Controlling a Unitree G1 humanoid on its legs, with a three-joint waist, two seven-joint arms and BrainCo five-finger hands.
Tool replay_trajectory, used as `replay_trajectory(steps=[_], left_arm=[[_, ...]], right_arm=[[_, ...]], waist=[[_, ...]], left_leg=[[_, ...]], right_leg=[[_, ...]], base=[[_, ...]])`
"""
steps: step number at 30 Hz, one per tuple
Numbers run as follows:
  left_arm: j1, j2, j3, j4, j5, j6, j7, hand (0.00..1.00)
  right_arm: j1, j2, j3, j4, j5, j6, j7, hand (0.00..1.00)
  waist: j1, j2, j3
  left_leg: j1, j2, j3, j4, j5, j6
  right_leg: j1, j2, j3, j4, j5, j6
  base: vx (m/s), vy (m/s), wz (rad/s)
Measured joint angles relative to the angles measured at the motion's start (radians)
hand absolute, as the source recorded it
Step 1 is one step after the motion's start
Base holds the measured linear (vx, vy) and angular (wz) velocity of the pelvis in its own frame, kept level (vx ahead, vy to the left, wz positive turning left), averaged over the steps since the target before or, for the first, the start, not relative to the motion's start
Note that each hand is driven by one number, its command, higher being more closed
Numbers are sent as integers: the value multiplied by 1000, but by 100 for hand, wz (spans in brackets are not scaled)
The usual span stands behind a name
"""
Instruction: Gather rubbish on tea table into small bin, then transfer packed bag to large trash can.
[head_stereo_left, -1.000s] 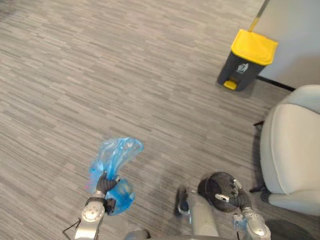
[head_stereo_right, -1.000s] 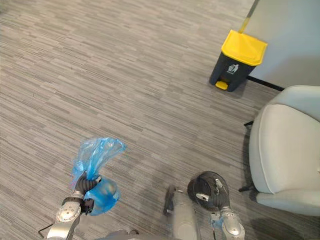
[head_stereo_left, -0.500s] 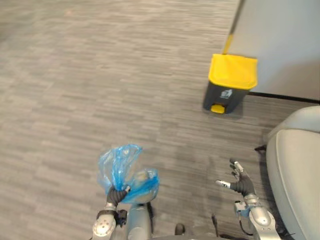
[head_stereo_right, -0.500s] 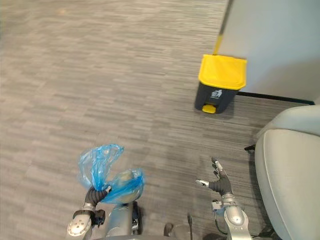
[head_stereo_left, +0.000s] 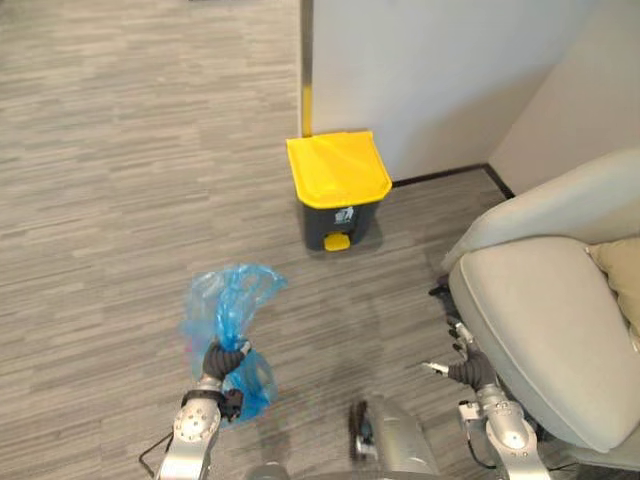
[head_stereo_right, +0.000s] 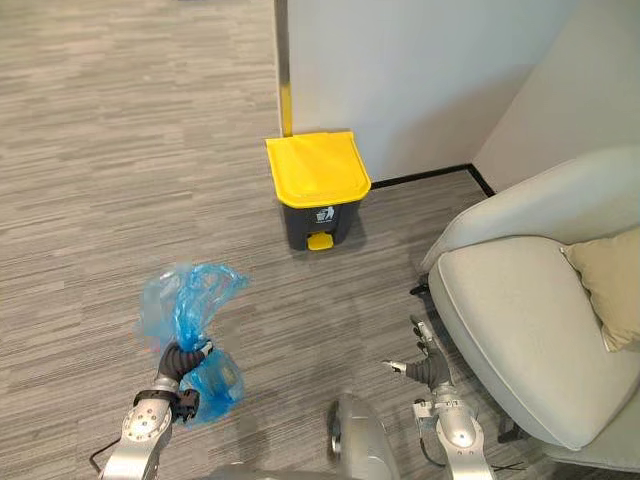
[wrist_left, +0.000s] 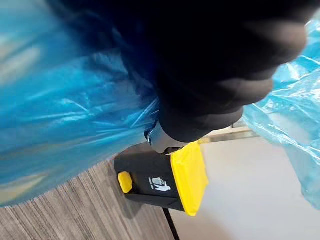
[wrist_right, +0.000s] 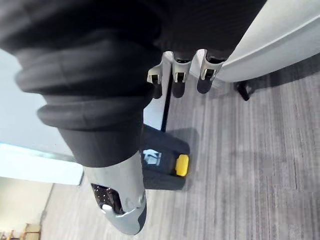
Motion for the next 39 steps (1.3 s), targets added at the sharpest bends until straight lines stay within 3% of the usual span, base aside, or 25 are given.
replay_trajectory(steps=[1,2,4,5,6,8,10,12,13,14,15,17,18,20,21,22,25,26,27,29,31,34,39], left_arm=[[0,-5,0,5,0,0,1,100],[6,-18,-1,6,0,1,2,100],[13,-76,2,6,-2,0,9,100],[23,-92,0,5,-2,-4,9,100],[30,-110,-2,4,-4,-4,9,100],[35,-124,-3,3,-18,-3,8,100],[45,-136,-6,-12,-20,-3,8,100],[53,-136,-10,-10,-20,0,9,100],[64,-138,-13,-8,-20,0,9,100],[77,-133,-18,-7,-20,-1,10,100],[74,-118,-17,5,-19,3,10,100],[72,-101,-26,3,-18,4,8,100],[71,-96,-27,2,-18,4,9,100],[75,-83,-28,1,-18,10,10,100],[77,-65,-27,1,-18,11,12,100],[76,-63,-27,-1,-18,11,13,100],[62,-34,1,-5,-18,10,17,100],[61,-24,14,-6,-18,8,21,100],[60,-18,21,-5,-18,7,21,100],[64,-31,23,11,-18,7,22,100],[62,-53,27,11,-18,6,20,100],[62,-71,27,11,-18,3,10,100],[64,-71,20,36,-18,4,8,100]], right_arm=[[-4,0,0,8,0,6,0,0],[-4,4,1,8,-2,17,2,0],[13,-1,2,-7,-9,19,0,0],[18,-1,3,-27,-12,19,-2,0],[26,5,3,-55,-17,19,-9,0],[23,11,2,-88,-30,17,-19,0],[14,11,-2,-99,-37,16,-25,0],[6,9,-5,-79,-41,17,-30,0],[1,9,-11,-56,-42,18,-33,0],[4,15,-26,-36,-43,20,-41,0],[-7,35,-27,-9,-42,26,-44,0],[7,40,-30,-8,-43,28,-45,0],[5,46,-29,-7,-45,29,-45,0],[-3,58,-25,1,-49,29,-45,0],[-5,64,-18,18,-56,29,-44,0],[-5,67,-18,26,-66,29,-44,0],[-8,68,-11,46,-75,29,-45,0],[-13,70,-12,72,-74,31,-45,0],[-10,70,-12,72,-74,32,-46,0],[-3,57,-30,77,-74,33,-53,0],[-22,41,-33,77,-73,33,-65,0],[-20,37,-51,78,-73,35,-66,0],[-8,32,-108,122,-71,36,-67,0]], waist=[[5,8,-1],[3,7,1],[7,29,13],[23,30,17],[42,37,18],[59,30,21],[86,24,20],[90,21,22],[87,32,14],[95,54,-1],[85,15,-6],[83,-29,-23],[84,-45,-25],[62,-43,-22],[58,-42,-22],[59,-40,-22],[49,-29,-21],[47,-34,-24],[47,-44,-28],[37,-13,-44],[54,19,-52],[54,24,-52],[38,28,-68]], left_leg=[[1,9,-5,19,13,-19],[-13,12,-22,95,68,-40],[-116,58,-41,437,309,10],[-169,97,-35,564,309,6],[-245,135,-12,711,238,12],[-339,139,5,749,177,12],[-463,111,53,599,122,20],[-495,61,55,406,126,24],[-489,26,46,228,188,31],[-481,4,20,152,303,106],[-476,-14,43,172,292,103],[-451,-51,73,161,229,119],[-426,-63,99,159,200,127],[-372,-66,106,151,155,139],[-325,-63,114,142,131,138],[-298,-60,123,135,120,134],[-245,-47,114,118,103,126],[-223,-45,110,121,104,122],[-210,-53,104,121,99,107],[-186,-32,84,99,101,83],[-161,-18,97,46,114,60],[-93,-18,96,-12,132,33],[-65,-22,93,-24,136,28]], right_leg=[[0,3,-6,25,-18,-10],[16,-9,-10,66,-72,-16],[173,-3,-32,3,-117,-38],[242,10,-37,-48,-123,-41],[340,26,-33,-123,-126,-44],[426,27,-30,-191,-127,-45],[517,19,-29,-270,-158,-31],[551,6,-26,-276,-197,-4],[565,9,-21,-267,-223,14],[573,17,4,-234,-276,34],[574,-10,24,-214,-294,49],[553,-62,51,-153,-296,56],[519,-83,75,-59,-288,70],[438,-100,82,142,-244,118],[404,-105,85,204,-268,80],[376,-104,78,218,-277,65],[263,-81,61,130,-291,63],[243,-65,58,-24,-227,63],[245,-66,62,-99,-91,62],[278,-49,47,-125,-87,53],[307,-27,49,-186,-79,44],[369,-8,48,-233,-73,35],[425,-13,48,-308,-47,43]], base=[[602,-143,11],[584,-171,20],[580,-183,24],[546,-139,-4],[623,-124,-13],[479,-68,-14],[403,30,-12],[358,93,-14],[493,200,-34],[497,209,-36],[352,130,-30],[408,114,-25],[434,160,-42],[384,143,-28],[433,111,-23],[401,48,-20],[337,-58,14],[307,-118,27],[311,-125,38],[269,-80,15],[295,-115,-25],[169,-51,-11],[111,29,-4]])
